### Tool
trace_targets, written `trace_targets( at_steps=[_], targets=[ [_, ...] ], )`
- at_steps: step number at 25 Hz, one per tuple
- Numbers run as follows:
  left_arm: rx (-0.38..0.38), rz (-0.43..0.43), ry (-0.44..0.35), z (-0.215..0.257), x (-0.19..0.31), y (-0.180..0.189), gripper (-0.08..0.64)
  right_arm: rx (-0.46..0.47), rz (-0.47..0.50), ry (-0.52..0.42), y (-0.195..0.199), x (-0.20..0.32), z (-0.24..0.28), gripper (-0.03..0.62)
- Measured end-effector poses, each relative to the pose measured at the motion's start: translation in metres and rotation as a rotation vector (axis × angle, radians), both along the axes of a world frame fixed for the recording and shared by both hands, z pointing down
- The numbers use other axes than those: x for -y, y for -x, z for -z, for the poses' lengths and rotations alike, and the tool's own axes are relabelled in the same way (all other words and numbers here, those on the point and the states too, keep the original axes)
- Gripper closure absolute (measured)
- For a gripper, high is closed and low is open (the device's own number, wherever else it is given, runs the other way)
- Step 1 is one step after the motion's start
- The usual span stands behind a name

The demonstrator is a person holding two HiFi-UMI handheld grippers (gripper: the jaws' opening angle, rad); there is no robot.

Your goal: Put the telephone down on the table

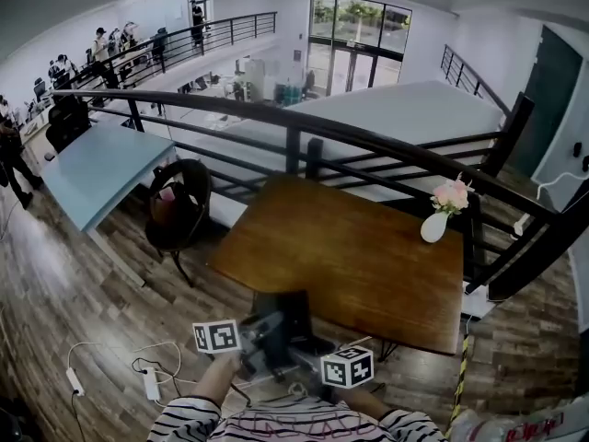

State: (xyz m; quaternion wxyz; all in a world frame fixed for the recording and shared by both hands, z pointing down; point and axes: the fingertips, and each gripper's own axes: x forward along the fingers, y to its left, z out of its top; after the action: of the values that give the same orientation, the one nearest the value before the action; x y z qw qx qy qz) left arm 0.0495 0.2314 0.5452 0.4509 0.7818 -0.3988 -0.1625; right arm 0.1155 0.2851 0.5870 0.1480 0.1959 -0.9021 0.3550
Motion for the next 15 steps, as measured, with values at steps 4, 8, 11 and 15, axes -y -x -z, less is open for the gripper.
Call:
trace_targets(
  at_steps=[4,8,11,15],
  targets=[
    [-0.01,0.012,0.011,-0.004,0.042,0.005,0.356,-0.008,0.017,0.009,0.004,0.042,-0.002,0.302],
    [0.002,-0.003,0.014,-0.008,0.072,0.003,0.356,-0.011,0.018,0.028,0.004,0.07,-0.008,0.304],
    [0.002,-0.017,0.025,-0.011,0.094,0.003,0.356,-0.012,0.007,0.045,0.005,0.091,-0.011,0.304],
    [-0.008,-0.031,0.035,-0.019,0.125,0.019,0.356,-0.017,-0.015,0.046,0.02,0.121,-0.017,0.304]
  ],
)
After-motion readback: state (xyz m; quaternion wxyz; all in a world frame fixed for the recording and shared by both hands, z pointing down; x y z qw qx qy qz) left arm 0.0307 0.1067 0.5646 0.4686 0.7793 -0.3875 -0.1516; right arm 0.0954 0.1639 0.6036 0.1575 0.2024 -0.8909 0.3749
